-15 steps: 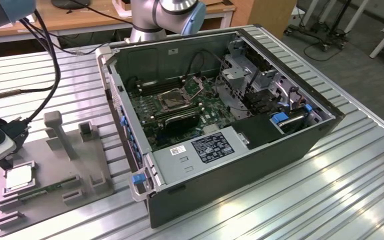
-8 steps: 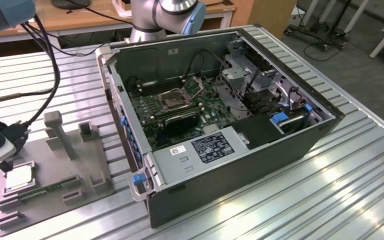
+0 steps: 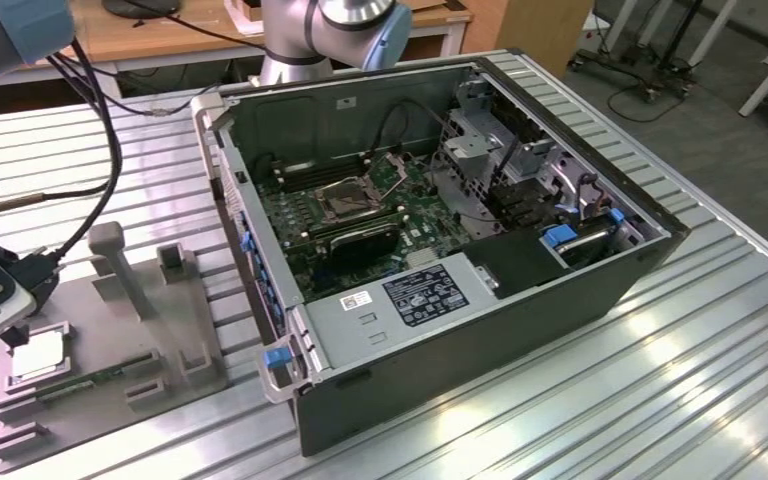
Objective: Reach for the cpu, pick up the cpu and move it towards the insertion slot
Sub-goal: 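Pick up the cpu and move it towards the insertion slot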
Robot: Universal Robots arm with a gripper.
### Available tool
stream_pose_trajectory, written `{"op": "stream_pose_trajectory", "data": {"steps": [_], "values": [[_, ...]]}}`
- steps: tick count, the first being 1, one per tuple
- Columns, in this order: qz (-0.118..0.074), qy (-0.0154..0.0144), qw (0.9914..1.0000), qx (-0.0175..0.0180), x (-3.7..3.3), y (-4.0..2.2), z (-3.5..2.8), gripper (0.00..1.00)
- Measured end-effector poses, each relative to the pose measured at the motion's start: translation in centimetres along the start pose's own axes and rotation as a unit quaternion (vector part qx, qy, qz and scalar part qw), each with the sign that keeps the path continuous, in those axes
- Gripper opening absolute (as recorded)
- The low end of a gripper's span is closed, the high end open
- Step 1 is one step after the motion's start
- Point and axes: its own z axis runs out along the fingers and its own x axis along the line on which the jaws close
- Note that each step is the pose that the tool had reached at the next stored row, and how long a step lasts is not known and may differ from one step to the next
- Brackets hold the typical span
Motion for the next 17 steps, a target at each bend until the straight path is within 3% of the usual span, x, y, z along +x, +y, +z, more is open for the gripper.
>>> {"op": "stream_pose_trajectory", "data": {"steps": [10, 17], "values": [[0.000, -0.0005, 1.00000, -0.0008, 0.07, -0.03, 0.51, 0.10], [0.000, -0.0003, 1.00000, -0.0007, 0.12, -0.09, 1.35, 0.10]]}}
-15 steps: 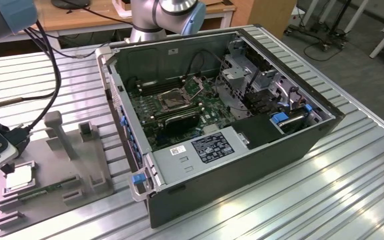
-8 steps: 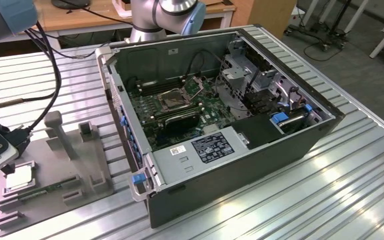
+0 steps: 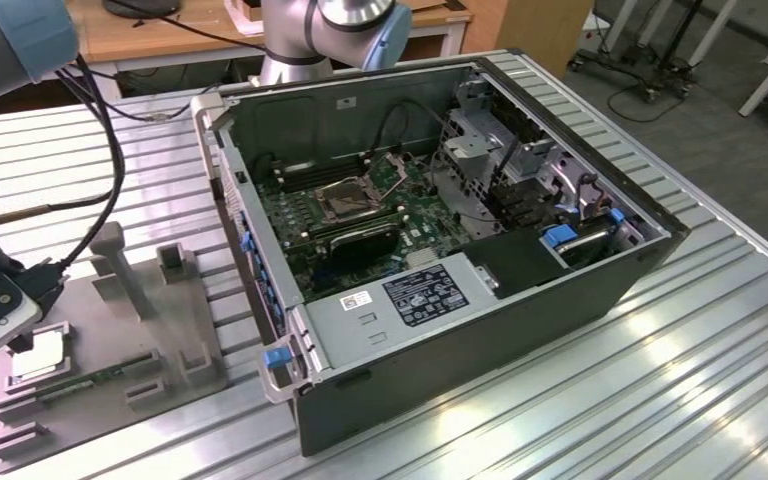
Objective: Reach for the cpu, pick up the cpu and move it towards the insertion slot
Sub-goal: 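Pick up the cpu and move it towards the insertion slot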
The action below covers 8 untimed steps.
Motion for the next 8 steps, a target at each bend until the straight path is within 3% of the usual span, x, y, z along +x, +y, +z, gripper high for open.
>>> {"op": "stream_pose_trajectory", "data": {"steps": [8], "values": [[0.000, 0.0000, 1.00000, 0.0000, 0.14, -0.02, 0.40, 0.10]]}}
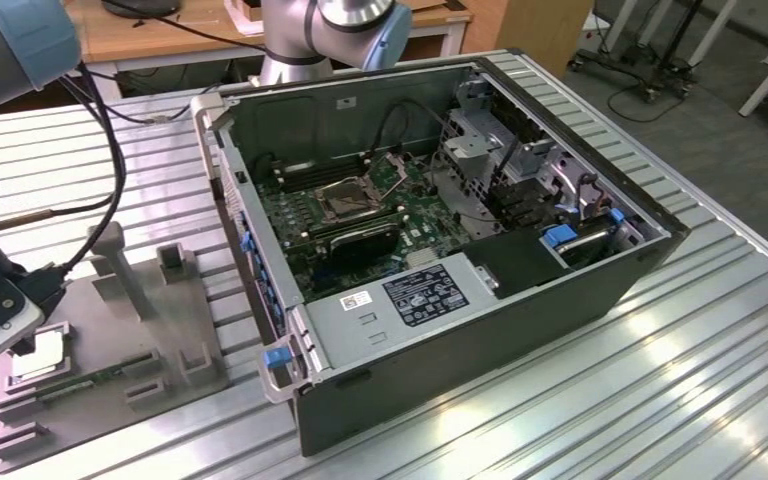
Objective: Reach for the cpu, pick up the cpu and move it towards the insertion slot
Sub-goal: 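Pick up the cpu and move it towards the insertion slot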
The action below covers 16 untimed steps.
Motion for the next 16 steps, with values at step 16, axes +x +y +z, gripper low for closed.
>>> {"op": "stream_pose_trajectory", "data": {"steps": [16], "values": [[0.000, 0.0000, 1.00000, 0.0000, 0.12, -0.05, 0.67, 0.10]]}}
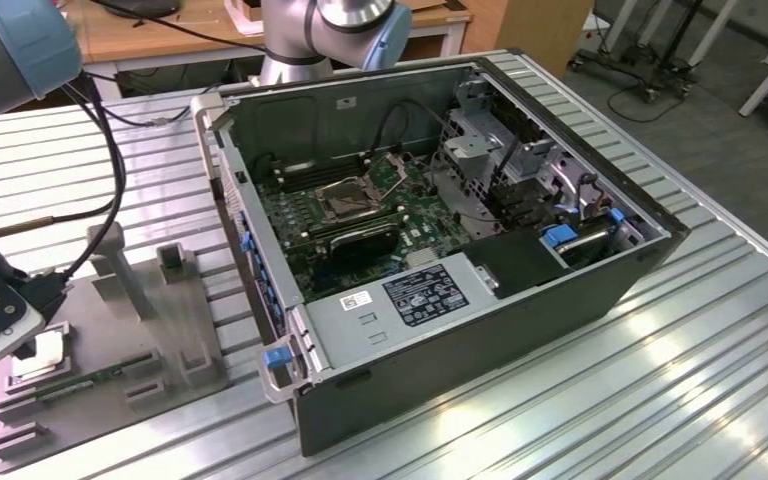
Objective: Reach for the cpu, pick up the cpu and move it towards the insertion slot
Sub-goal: 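Pick up the cpu and move it towards the insertion slot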
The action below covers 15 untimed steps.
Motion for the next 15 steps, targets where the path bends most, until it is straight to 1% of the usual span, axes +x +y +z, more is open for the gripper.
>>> {"op": "stream_pose_trajectory", "data": {"steps": [5, 13, 15], "values": [[0.000, 0.0000, 1.00000, 0.0000, 0.00, -0.01, 0.18, 0.10], [0.000, 0.0000, 1.00000, 0.0000, 0.00, -0.01, 0.20, 0.11], [0.000, 0.0000, 1.00000, 0.0000, 0.00, -0.01, 0.21, 0.24]]}}
